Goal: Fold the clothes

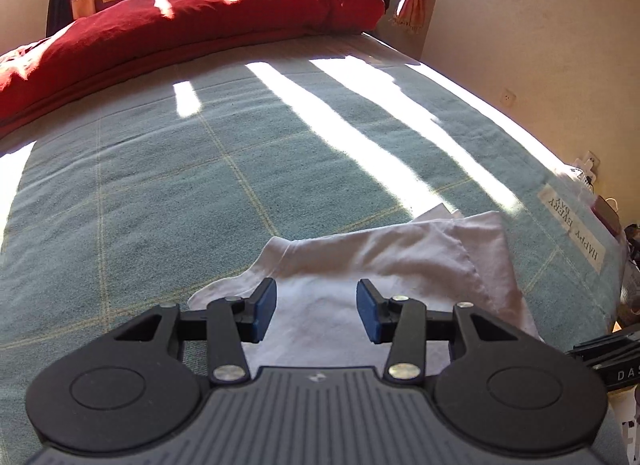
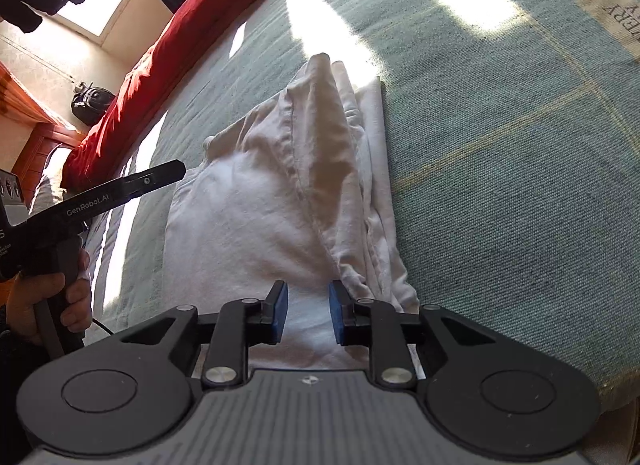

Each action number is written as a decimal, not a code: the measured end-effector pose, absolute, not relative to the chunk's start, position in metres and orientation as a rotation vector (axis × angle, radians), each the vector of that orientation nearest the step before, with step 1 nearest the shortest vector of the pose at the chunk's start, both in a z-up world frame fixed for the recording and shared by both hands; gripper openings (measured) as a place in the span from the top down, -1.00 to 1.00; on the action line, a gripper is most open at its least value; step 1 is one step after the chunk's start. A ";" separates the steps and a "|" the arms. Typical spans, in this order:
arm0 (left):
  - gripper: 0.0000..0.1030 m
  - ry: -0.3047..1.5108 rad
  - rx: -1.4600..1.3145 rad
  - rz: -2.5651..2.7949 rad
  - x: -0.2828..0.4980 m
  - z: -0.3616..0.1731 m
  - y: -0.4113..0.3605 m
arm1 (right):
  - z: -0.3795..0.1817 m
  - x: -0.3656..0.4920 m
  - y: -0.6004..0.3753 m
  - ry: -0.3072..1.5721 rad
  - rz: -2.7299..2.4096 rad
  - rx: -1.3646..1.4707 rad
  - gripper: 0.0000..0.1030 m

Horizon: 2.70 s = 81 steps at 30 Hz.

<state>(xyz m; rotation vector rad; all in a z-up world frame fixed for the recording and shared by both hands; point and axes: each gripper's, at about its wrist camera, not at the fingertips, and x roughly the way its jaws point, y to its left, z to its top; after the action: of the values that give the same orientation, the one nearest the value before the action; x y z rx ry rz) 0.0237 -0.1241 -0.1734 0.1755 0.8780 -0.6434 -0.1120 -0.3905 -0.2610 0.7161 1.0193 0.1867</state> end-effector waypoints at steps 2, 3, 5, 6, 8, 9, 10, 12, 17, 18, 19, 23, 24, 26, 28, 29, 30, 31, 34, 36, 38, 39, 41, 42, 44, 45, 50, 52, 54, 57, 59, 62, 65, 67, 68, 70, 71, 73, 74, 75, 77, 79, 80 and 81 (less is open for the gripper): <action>0.15 0.899 0.160 -0.649 0.008 -0.171 -0.116 | -0.258 -0.112 -0.387 1.018 0.182 0.704 0.36; 0.14 0.910 0.154 -0.654 0.001 -0.171 -0.114 | -0.256 -0.113 -0.385 1.018 0.180 0.697 0.34; 0.13 0.924 0.149 -0.652 -0.016 -0.173 -0.109 | -0.253 -0.113 -0.383 1.020 0.175 0.683 0.26; 0.12 0.937 0.139 -0.651 -0.022 -0.175 -0.107 | -0.252 -0.113 -0.381 1.021 0.173 0.677 0.22; 0.10 0.969 0.106 -0.653 -0.033 -0.182 -0.104 | -0.247 -0.116 -0.379 1.023 0.168 0.666 0.12; 0.10 0.983 0.096 -0.650 -0.037 -0.186 -0.103 | -0.245 -0.117 -0.378 1.023 0.166 0.662 0.10; 0.09 0.996 0.090 -0.645 -0.040 -0.190 -0.102 | -0.244 -0.119 -0.377 1.022 0.165 0.655 0.07; 0.09 1.023 0.080 -0.634 -0.047 -0.198 -0.100 | -0.241 -0.123 -0.376 1.021 0.160 0.650 0.04; 0.07 1.037 0.069 -0.620 -0.060 -0.195 -0.095 | -0.234 -0.128 -0.376 1.009 0.153 0.638 -0.03; 0.07 1.039 0.067 -0.615 -0.061 -0.193 -0.094 | -0.232 -0.127 -0.376 1.007 0.150 0.632 -0.03; 0.07 1.034 0.073 -0.607 -0.063 -0.192 -0.093 | -0.230 -0.126 -0.376 1.001 0.147 0.624 -0.05; 0.05 1.010 0.091 -0.584 -0.069 -0.186 -0.091 | -0.216 -0.114 -0.376 0.957 0.153 0.574 -0.15; 0.05 1.006 0.088 -0.583 -0.070 -0.185 -0.090 | -0.213 -0.110 -0.377 0.942 0.155 0.562 -0.15; 0.05 1.001 0.080 -0.586 -0.072 -0.183 -0.090 | -0.208 -0.099 -0.380 0.908 0.158 0.546 -0.18; 0.05 1.004 0.072 -0.587 -0.071 -0.184 -0.090 | -0.206 -0.088 -0.381 0.882 0.163 0.533 -0.22; 0.05 1.008 0.066 -0.588 -0.071 -0.185 -0.089 | -0.207 -0.081 -0.381 0.871 0.165 0.527 -0.22; 0.05 1.013 0.061 -0.590 -0.070 -0.186 -0.089 | -0.210 -0.074 -0.381 0.870 0.172 0.524 -0.22; 0.05 1.016 0.061 -0.588 -0.069 -0.187 -0.089 | -0.213 -0.068 -0.381 0.868 0.180 0.521 -0.22; 0.05 1.021 0.068 -0.580 -0.068 -0.190 -0.088 | -0.225 -0.050 -0.381 0.862 0.187 0.513 -0.22; 0.05 1.022 0.068 -0.578 -0.067 -0.191 -0.087 | -0.233 -0.044 -0.386 0.863 0.156 0.501 -0.22; 0.05 1.020 0.065 -0.577 -0.066 -0.191 -0.085 | -0.236 -0.042 -0.391 0.861 0.109 0.480 -0.20; 0.05 1.019 0.064 -0.577 -0.066 -0.192 -0.084 | -0.235 -0.042 -0.393 0.856 0.081 0.465 -0.20; 0.05 1.015 0.062 -0.576 -0.065 -0.191 -0.084 | -0.234 -0.044 -0.398 0.846 0.027 0.437 -0.21; 0.05 1.012 0.058 -0.578 -0.065 -0.191 -0.083 | -0.231 -0.045 -0.403 0.834 0.043 0.485 -0.21; 0.05 1.007 0.054 -0.580 -0.065 -0.190 -0.084 | -0.226 -0.049 -0.409 0.804 0.082 0.561 -0.21; 0.05 1.006 0.057 -0.579 -0.065 -0.190 -0.084 | -0.222 -0.049 -0.407 0.786 0.102 0.560 -0.21; 0.05 1.002 0.069 -0.583 -0.069 -0.187 -0.084 | -0.222 -0.029 -0.387 0.815 0.165 0.514 -0.25; 0.05 1.000 0.076 -0.577 -0.071 -0.185 -0.082 | -0.236 -0.022 -0.387 0.860 0.099 0.481 -0.25; 0.05 0.996 0.081 -0.574 -0.073 -0.182 -0.079 | -0.239 -0.025 -0.395 0.886 -0.009 0.445 -0.24; 0.04 0.988 0.085 -0.573 -0.074 -0.180 -0.077 | -0.230 -0.043 -0.413 0.857 -0.036 0.520 -0.25; 0.04 0.989 0.088 -0.571 -0.074 -0.180 -0.080 | -0.216 -0.059 -0.412 0.826 0.027 0.556 -0.35; 0.04 0.988 0.102 -0.573 -0.078 -0.177 -0.087 | -0.207 -0.075 -0.402 0.832 0.172 0.643 -0.44; 0.02 0.980 0.120 -0.588 -0.088 -0.172 -0.089 | -0.221 -0.087 -0.391 0.888 0.277 0.795 -0.44; 0.02 0.977 0.132 -0.589 -0.094 -0.168 -0.087 | -0.234 -0.095 -0.387 0.936 0.267 0.853 -0.44; 0.01 0.975 0.134 -0.586 -0.097 -0.167 -0.086 | -0.240 -0.101 -0.388 0.965 0.243 0.865 -0.44; -0.01 0.971 0.132 -0.580 -0.102 -0.164 -0.081 | -0.246 -0.113 -0.389 1.008 0.197 0.848 -0.44; -0.02 0.970 0.130 -0.577 -0.105 -0.163 -0.078 | -0.245 -0.119 -0.392 0.998 0.185 0.841 -0.41; -0.02 0.968 0.125 -0.580 -0.110 -0.161 -0.074 | -0.241 -0.130 -0.396 0.978 0.162 0.827 -0.41; -0.02 0.965 0.123 -0.589 -0.112 -0.161 -0.074 | -0.235 -0.133 -0.397 0.964 0.147 0.807 -0.41; -0.02 0.961 0.122 -0.604 -0.114 -0.162 -0.075 | -0.230 -0.135 -0.395 0.957 0.136 0.777 -0.42; -0.02 0.959 0.142 -0.637 -0.118 -0.165 -0.081 | -0.215 -0.137 -0.386 0.943 0.109 0.680 -0.46; -0.02 0.951 0.173 -0.676 -0.123 -0.170 -0.089 | -0.207 -0.139 -0.382 0.927 0.125 0.664 -0.46; -0.02 0.963 0.179 -0.698 -0.126 -0.175 -0.094 | -0.204 -0.140 -0.380 0.919 0.134 0.663 -0.46; -0.02 0.983 0.177 -0.707 -0.127 -0.181 -0.098 | -0.202 -0.141 -0.380 0.916 0.139 0.671 -0.47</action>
<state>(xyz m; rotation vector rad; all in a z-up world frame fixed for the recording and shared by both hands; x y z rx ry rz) -0.1274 -0.0976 -0.1806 0.1765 0.9826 -0.7065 -0.1413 -0.3802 -0.2023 0.6709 0.9159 0.1390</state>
